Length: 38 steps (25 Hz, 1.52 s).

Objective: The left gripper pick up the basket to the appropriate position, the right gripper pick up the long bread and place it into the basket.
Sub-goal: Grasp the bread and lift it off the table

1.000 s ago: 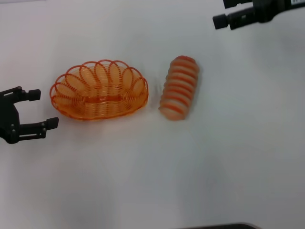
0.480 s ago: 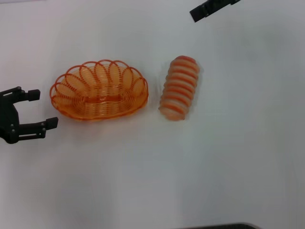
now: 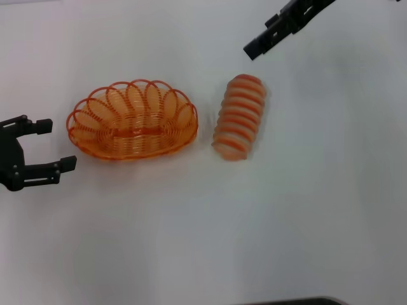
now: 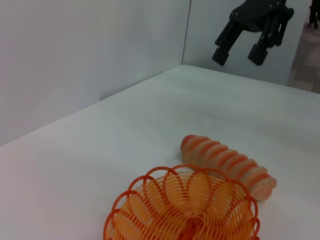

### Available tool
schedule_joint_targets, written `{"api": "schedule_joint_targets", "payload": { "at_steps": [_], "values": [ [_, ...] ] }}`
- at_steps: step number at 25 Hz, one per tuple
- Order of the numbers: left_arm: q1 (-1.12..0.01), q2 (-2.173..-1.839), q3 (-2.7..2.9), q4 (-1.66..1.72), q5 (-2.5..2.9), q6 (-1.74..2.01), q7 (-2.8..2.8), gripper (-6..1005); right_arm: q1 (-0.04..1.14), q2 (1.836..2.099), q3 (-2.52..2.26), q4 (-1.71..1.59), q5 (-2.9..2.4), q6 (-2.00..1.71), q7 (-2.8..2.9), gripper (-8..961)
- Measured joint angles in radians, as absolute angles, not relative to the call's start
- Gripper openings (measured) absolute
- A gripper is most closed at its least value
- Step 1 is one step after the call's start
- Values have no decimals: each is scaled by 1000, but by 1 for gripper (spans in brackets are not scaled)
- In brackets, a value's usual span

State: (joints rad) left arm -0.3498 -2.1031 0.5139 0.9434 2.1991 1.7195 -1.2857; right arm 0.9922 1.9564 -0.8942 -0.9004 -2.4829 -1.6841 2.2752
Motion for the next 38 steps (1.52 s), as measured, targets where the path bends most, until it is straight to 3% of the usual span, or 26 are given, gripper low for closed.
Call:
{"api": "schedule_joint_targets", "payload": {
  "at_steps": [20, 29, 38],
  "values": [
    [-348, -2108, 514, 943, 2198, 1729, -1290, 819, 1133, 2049, -1035, -732, -2743, -1587, 2217, 912],
    [-349, -2110, 514, 942, 2200, 1730, -1290, 822, 1154, 2075, -1113, -645, -2746, -1476, 2215, 914],
    [-350, -2109, 514, 933, 2200, 1723, -1290, 823, 1169, 2085, -1138, -561, -2747, -1361, 2219, 913]
  ]
}}
